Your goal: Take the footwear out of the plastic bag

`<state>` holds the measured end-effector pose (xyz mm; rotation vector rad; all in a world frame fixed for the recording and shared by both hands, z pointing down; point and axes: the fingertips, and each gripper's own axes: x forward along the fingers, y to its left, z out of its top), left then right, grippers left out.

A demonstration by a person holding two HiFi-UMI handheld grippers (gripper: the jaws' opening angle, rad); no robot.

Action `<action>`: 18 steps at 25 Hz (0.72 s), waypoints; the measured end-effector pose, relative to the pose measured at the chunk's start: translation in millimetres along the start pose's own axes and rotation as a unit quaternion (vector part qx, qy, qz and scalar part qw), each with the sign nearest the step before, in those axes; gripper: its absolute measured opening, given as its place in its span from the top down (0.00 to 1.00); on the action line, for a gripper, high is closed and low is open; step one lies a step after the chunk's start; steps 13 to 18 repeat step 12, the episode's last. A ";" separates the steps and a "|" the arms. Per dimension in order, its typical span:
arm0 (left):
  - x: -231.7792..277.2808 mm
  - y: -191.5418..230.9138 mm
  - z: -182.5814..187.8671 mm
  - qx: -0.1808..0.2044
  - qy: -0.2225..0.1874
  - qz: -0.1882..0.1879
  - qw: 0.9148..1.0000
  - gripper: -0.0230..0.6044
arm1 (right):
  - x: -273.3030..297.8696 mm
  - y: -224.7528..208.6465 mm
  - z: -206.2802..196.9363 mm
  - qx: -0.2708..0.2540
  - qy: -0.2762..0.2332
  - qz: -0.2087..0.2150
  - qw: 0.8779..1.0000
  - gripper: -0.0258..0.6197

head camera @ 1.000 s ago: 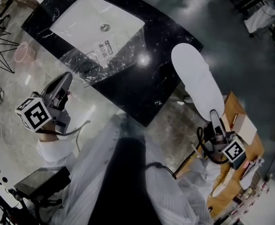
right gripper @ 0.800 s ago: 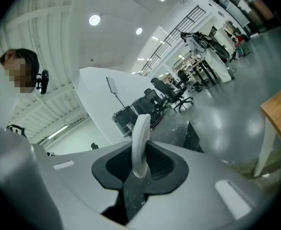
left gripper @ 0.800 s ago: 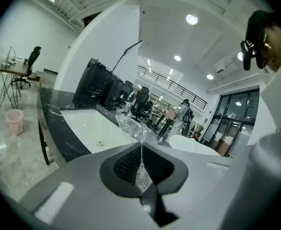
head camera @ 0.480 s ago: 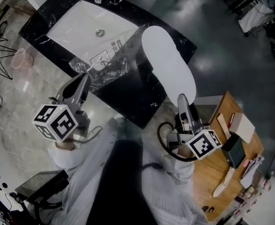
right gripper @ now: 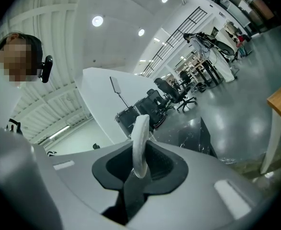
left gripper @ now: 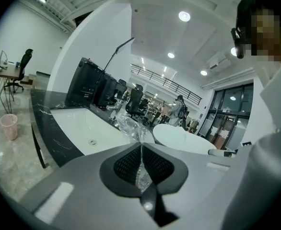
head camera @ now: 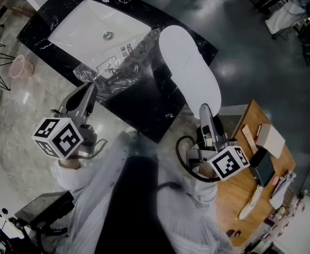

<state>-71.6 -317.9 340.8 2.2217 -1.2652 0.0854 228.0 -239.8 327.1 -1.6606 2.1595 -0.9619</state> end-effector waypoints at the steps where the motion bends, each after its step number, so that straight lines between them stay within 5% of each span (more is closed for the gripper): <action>1: 0.8 -1.2 -0.8 0.000 0.001 -0.001 1.000 0.95 | 0.1 1.0 1.0 -0.007 0.001 0.001 1.000 0.85; 18: 4.7 -10.1 -9.7 -0.004 0.013 -0.013 1.000 0.95 | -8.1 -6.3 0.3 -0.001 0.005 -0.004 1.000 0.85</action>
